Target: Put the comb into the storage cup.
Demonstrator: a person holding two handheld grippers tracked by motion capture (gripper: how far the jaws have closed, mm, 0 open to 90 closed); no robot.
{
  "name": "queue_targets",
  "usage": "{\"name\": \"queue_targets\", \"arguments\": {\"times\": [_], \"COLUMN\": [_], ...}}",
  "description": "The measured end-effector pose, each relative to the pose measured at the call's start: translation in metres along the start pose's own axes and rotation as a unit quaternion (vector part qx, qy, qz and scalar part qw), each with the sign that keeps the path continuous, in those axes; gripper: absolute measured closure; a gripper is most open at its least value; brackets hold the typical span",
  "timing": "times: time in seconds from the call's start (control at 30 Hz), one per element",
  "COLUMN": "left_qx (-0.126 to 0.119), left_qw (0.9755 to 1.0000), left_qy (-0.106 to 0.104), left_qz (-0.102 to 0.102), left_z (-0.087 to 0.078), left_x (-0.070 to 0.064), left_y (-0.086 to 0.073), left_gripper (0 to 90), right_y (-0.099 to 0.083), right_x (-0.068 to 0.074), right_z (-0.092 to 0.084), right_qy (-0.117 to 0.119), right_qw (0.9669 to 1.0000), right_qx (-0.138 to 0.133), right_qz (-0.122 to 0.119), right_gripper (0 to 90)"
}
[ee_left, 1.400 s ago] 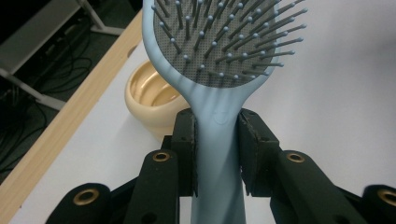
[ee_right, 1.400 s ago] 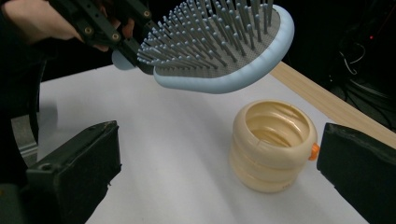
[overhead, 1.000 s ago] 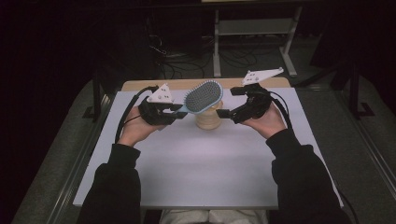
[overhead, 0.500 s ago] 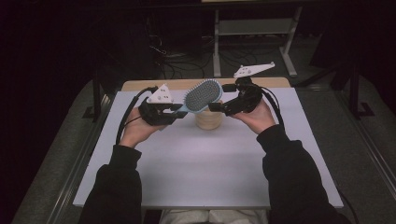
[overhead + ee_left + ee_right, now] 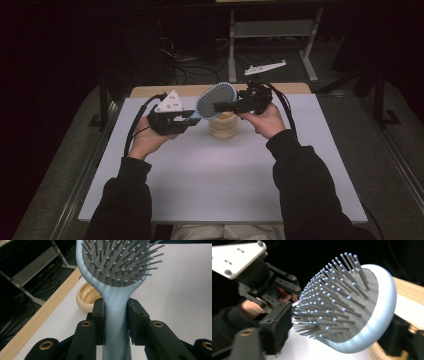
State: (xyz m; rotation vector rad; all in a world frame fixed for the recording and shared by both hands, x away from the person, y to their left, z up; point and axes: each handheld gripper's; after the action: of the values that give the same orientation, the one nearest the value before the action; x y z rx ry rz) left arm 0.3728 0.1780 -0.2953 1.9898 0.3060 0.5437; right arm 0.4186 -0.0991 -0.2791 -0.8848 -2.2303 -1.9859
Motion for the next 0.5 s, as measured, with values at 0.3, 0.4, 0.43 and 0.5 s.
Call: {"name": "queue_targets", "arguments": {"times": [0.3,0.4,0.43,0.5], "left_qx": [0.009,0.004,0.002,0.002], "left_qw": [1.0000,1.0000,1.0000,1.0000], "left_qy": [0.001,0.001,0.002,0.003], "left_qz": [0.003,-0.001,-0.002,0.001], "left_z": [0.006,0.008,0.007,0.008], "left_x": [-0.001,0.000,0.000,0.000], "left_y": [-0.002,-0.002,-0.002,-0.002], "left_gripper": [71.0,71.2,71.2,71.4], "right_y": [0.008,0.012,0.012,0.015], "right_x": [-0.006,-0.002,-0.001,0.001], "right_z": [0.000,-0.001,-0.001,-0.001], "right_qy": [0.015,0.011,0.011,0.006], "right_qw": [0.9977,0.9981,0.9979,0.9985], "right_qx": [0.025,0.018,0.016,0.016], "right_qz": [0.060,0.058,0.062,0.052], "right_gripper": [47.8,51.3,52.1,53.1]}}
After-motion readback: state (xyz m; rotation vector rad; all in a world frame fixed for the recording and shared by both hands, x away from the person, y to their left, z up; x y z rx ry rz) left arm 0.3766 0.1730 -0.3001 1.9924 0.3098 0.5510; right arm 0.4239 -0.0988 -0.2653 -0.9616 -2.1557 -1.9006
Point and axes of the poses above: each handheld gripper's, and its own axes: z roughly forward along the jaws, y roughly out of its top, x roughly to its left, and after that the axes turned 11 degrees about -x, right-handed
